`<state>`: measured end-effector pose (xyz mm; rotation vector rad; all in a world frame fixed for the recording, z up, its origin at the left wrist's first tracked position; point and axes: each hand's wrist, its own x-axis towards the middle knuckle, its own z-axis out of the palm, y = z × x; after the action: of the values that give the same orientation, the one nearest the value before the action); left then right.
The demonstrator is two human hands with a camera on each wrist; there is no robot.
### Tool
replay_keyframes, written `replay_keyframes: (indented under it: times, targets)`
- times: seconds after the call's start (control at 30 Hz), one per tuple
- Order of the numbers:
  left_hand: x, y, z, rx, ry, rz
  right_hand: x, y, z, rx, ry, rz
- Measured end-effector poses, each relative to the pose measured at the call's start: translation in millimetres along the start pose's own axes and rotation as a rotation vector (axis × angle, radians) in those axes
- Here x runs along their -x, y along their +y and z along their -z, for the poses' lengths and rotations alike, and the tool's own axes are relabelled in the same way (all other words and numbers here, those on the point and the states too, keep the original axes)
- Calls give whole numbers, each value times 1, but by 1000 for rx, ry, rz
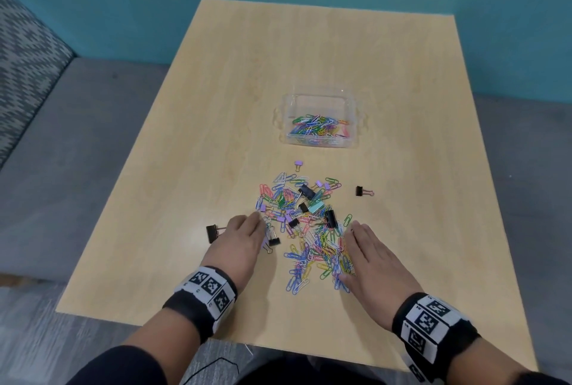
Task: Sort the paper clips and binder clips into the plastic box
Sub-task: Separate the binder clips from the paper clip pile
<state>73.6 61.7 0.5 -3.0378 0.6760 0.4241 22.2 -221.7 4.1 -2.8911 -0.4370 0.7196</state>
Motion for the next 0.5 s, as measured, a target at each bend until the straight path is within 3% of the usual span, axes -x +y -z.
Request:
replay_keyframes:
  times: [0.2, 0.5]
  targets:
    - [14, 6, -1, -29, -96, 76, 8, -11, -16, 63, -8, 7]
    - [41, 29, -4, -41, -86, 108, 23, -18, -28, 106, 101, 53]
